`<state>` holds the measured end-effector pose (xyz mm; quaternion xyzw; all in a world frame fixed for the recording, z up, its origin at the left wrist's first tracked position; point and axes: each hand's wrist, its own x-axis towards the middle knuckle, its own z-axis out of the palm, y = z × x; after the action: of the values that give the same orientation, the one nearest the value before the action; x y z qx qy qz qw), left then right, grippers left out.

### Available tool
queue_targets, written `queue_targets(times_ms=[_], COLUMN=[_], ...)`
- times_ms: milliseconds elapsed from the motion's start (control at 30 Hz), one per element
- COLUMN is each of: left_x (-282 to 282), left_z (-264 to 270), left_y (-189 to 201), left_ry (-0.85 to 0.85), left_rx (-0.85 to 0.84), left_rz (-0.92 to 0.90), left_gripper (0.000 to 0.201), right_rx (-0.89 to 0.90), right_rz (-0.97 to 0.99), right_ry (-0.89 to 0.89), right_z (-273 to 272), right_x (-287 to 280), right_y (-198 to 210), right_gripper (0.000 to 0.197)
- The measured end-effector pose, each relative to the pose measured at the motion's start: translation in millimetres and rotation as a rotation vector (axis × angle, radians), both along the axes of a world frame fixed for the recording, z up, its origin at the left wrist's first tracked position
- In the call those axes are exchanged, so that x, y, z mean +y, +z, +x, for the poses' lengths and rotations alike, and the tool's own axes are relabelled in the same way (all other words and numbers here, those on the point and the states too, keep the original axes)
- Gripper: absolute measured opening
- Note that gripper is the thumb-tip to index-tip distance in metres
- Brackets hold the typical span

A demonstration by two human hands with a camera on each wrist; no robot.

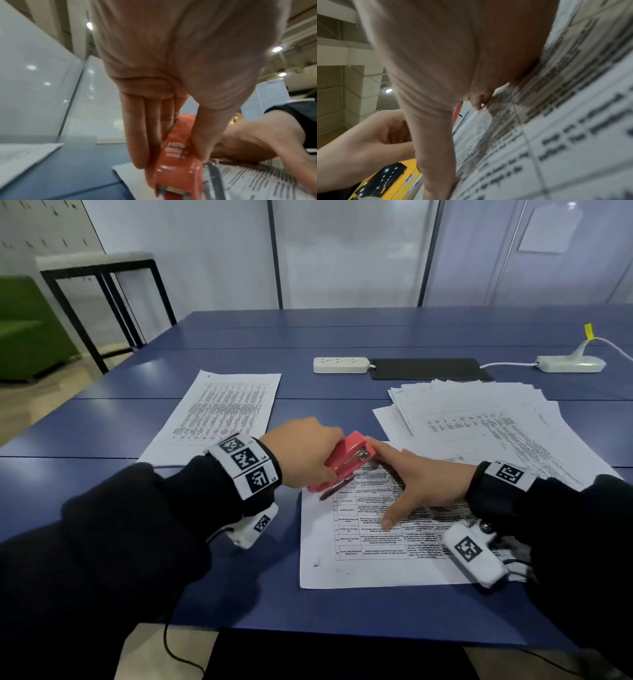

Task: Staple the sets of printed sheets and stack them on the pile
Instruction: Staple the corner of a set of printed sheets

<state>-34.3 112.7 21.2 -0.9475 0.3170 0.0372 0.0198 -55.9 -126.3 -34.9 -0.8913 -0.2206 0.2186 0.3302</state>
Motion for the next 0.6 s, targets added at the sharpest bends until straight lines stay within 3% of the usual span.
queue_targets(times_ms=[133, 267, 333, 467, 600], left_x=[-1.9, -10.6, -9.2, -0.3, 18.1], left_z=[-0.8, 0.2, 3.1, -0.2, -1.8], left_y=[3.1, 5.5, 7.9, 6.5, 3.9], left_ry=[-0.138, -0.085, -0.073, -0.217, -0.159], left_rx=[-0.038, -0.051, -0.028, -0.028, -0.035], left_rz=[0.136, 0.252, 0.265, 0.273, 0.23], left_gripper=[0.032, 0.029, 0.028, 0.024, 0.025], right_rx=[0.024, 0.003, 0.002, 0.038, 0.04], right_rz=[-0.076, -0.112, -0.14, -0.158, -0.162], right_ry=[-0.02, -0.024, -0.035, -0.041, -0.052], right_z=[1.4, 2.0, 2.1, 4.5, -0.1], right_x=[-2.4, -5.0, -3.9, -6.3, -5.1], right_y=[-1.4, -0.2, 0.8, -1.8, 4.3], right_gripper=[0.145, 0.143, 0.143, 0.148, 0.139])
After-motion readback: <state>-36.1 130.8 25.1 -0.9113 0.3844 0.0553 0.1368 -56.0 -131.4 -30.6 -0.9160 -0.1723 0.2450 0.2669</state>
